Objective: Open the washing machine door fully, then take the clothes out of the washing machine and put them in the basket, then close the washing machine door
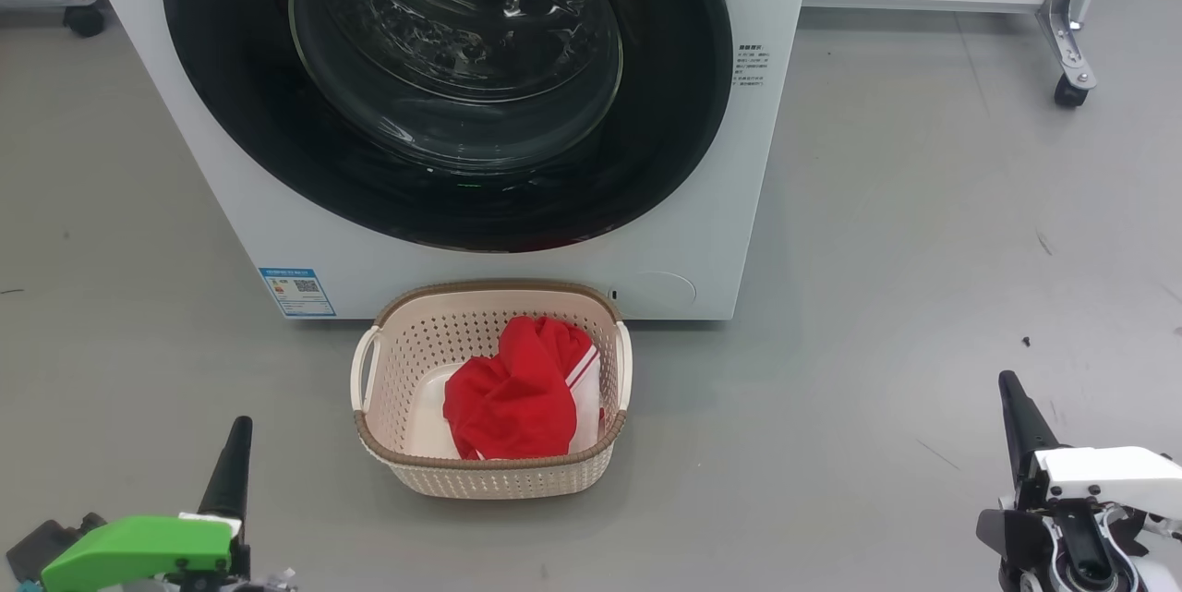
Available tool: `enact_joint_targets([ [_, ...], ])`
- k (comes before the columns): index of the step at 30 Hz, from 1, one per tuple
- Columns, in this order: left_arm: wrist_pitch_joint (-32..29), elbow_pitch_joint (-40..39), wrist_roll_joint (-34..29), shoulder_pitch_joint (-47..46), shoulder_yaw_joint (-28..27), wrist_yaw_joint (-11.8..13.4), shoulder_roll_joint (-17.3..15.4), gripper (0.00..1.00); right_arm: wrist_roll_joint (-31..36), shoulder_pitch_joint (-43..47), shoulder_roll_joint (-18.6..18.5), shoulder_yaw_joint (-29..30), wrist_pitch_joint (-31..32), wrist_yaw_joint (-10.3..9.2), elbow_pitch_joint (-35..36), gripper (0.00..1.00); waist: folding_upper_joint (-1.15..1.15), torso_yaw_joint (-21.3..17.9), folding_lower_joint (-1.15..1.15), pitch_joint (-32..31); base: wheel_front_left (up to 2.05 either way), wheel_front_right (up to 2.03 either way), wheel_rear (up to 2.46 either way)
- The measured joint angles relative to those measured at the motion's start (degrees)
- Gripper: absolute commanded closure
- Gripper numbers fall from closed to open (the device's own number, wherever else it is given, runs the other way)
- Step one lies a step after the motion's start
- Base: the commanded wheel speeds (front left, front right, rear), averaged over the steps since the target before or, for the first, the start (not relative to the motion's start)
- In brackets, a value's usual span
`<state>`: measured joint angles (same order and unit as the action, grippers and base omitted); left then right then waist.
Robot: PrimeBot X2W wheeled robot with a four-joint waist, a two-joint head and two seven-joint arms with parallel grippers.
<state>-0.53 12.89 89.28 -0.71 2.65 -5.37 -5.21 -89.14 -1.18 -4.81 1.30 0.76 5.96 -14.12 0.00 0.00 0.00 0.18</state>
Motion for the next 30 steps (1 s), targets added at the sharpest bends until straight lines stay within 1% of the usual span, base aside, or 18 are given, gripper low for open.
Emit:
enact_joint_targets([
  [9,-1.20,1.29,6.59,-1.14,-1.43,-1.07,-0.11,1.00,-6.53,-1.29,-0.38,1.26,1.40,0.47,-0.62,1.00,0.00,-0.01,0.00,0.04,0.00,0.00,0.00],
  [30,-1.44,1.89,6.77,-1.65,-1.72,-1.30,-0.13,1.00,-6.64,-1.82,-0.49,1.43,1.55,0.53,-1.16,1.00,0.00,0.00,0.00,0.01,0.00,0.00,0.00],
])
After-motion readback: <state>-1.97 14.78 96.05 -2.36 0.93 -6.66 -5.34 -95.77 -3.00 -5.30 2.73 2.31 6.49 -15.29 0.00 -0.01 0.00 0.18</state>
